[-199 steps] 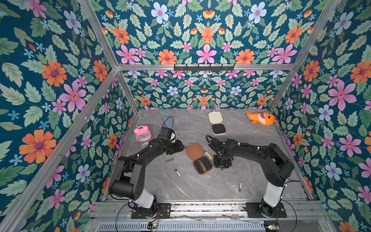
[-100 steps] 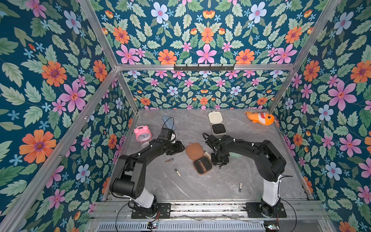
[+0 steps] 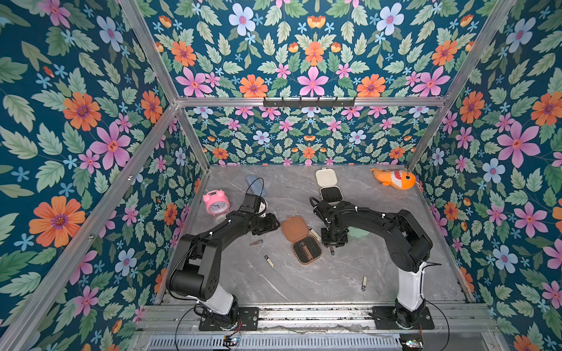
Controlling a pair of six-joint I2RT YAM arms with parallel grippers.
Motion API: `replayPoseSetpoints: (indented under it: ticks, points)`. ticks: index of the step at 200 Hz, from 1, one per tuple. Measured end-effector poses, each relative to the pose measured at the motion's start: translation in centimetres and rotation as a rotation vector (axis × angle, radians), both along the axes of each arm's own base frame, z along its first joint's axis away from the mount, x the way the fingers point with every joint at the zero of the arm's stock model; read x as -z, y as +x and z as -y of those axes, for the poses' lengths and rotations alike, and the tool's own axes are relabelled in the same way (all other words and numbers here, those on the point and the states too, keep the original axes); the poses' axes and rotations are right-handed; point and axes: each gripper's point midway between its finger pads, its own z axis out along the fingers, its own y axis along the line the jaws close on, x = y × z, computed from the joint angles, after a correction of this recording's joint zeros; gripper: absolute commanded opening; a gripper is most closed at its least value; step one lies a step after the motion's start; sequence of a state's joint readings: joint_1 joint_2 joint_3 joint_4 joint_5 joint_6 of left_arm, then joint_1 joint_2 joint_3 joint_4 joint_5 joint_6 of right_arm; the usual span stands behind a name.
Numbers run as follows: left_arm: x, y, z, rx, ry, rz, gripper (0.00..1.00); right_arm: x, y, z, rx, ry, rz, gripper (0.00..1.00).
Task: Organize nail clipper sets
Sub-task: Adjust the nail clipper at the center of the board.
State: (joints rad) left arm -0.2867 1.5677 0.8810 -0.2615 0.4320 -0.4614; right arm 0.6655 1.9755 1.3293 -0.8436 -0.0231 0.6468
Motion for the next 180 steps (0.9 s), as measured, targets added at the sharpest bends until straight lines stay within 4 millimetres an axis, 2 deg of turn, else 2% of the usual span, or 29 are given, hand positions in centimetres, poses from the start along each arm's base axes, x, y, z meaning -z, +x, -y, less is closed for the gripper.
replayPoseSetpoints:
  ticks: [103,143,180]
  points:
    - [-0.2,-0.1,0.5,0.014,-0.018,-0.001,0.54,0.9,-1.6,3.8,0.074,-0.01,0.09,0.4]
    - [-0.7,-0.1,1.5,0.039,-0.024,0.011,0.54,0.9,-1.9,3.9,0.098,0.025,0.178,0.38]
    - [-0.8,-0.3,2.2,0.055,-0.028,0.014,0.54,0.9,-2.6,3.5,0.082,-0.028,0.244,0.38]
